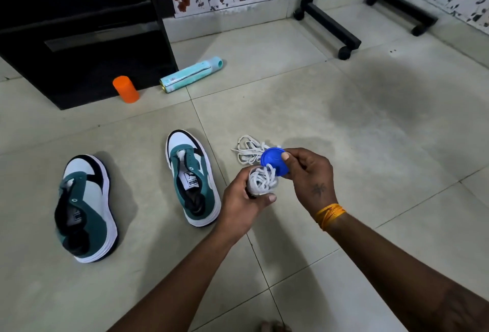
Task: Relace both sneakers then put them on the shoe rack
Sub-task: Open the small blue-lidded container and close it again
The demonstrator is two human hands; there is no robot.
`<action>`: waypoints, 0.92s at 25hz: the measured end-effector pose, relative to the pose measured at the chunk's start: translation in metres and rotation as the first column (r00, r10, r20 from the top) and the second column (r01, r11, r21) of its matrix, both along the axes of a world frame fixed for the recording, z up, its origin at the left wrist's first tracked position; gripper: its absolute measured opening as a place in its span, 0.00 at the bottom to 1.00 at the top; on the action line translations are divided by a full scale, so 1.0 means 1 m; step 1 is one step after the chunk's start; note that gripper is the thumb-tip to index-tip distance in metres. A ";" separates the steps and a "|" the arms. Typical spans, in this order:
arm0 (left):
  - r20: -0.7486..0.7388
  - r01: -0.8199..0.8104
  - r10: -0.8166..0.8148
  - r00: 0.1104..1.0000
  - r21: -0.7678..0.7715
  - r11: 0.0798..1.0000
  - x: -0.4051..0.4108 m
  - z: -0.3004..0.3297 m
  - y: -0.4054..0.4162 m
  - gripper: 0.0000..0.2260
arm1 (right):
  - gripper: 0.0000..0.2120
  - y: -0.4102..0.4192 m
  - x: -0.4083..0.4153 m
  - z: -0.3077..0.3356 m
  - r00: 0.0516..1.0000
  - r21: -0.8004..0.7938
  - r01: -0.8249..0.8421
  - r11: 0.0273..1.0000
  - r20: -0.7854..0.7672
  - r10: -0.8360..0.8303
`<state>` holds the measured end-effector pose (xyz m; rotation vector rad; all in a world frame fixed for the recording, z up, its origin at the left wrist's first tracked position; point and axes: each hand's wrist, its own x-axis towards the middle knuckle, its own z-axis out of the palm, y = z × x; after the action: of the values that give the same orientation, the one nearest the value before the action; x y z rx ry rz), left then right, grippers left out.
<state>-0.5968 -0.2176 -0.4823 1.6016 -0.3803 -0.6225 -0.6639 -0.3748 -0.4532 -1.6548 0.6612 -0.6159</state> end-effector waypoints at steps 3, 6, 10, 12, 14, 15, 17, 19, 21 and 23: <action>-0.033 0.030 -0.031 0.999 -0.023 0.999 -0.004 -0.010 -0.001 0.29 | 0.07 -0.004 -0.010 -0.013 0.987 0.197 0.155 0.968 -0.063 -0.145; -0.033 0.024 -0.024 0.999 0.021 0.999 -0.008 -0.021 0.006 0.28 | 0.08 -0.025 -0.032 -0.041 0.944 0.113 0.160 0.981 -0.308 -0.118; 0.066 -0.009 0.004 0.998 0.072 0.997 -0.009 -0.037 0.011 0.31 | 0.04 -0.039 -0.058 -0.062 0.827 -0.118 -0.029 0.993 -0.561 -0.042; 0.087 -0.020 0.013 0.996 0.085 0.996 -0.008 -0.046 0.010 0.33 | 0.03 -0.037 -0.065 -0.063 0.771 -0.221 -0.131 0.966 -0.636 -0.040; 0.063 -0.024 0.018 0.998 0.099 0.995 -0.007 -0.051 0.010 0.33 | 0.06 -0.034 -0.068 -0.063 0.710 -0.291 -0.196 0.936 -0.701 -0.070; 0.062 -0.025 0.018 0.998 0.111 0.993 -0.007 -0.053 0.010 0.33 | 0.09 -0.032 -0.068 -0.059 0.699 -0.322 -0.203 0.925 -0.709 -0.093; 0.115 -0.026 0.010 0.993 0.134 0.991 -0.005 -0.053 0.010 0.34 | 0.08 -0.026 -0.062 -0.046 0.785 -0.373 -0.149 0.916 -0.607 -0.119; 0.219 -0.041 0.011 0.976 0.134 0.990 -0.003 -0.051 0.011 0.33 | 0.06 -0.011 -0.049 -0.026 0.898 -0.303 -0.120 0.945 -0.440 -0.027; 0.329 -0.045 -0.003 0.944 0.138 0.989 -0.001 -0.048 0.010 0.32 | 0.07 0.008 -0.034 -0.011 0.923 -0.231 -0.192 0.954 -0.374 0.095; 0.423 -0.033 -0.047 0.905 0.180 0.983 0.001 -0.042 0.008 0.32 | 0.08 0.019 -0.024 -0.010 0.904 -0.209 -0.223 0.952 -0.410 0.122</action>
<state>-0.5960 -0.2096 -0.5240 1.9171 -0.6676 -0.3113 -0.6881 -0.3556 -0.4632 -2.0795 0.7321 -0.2408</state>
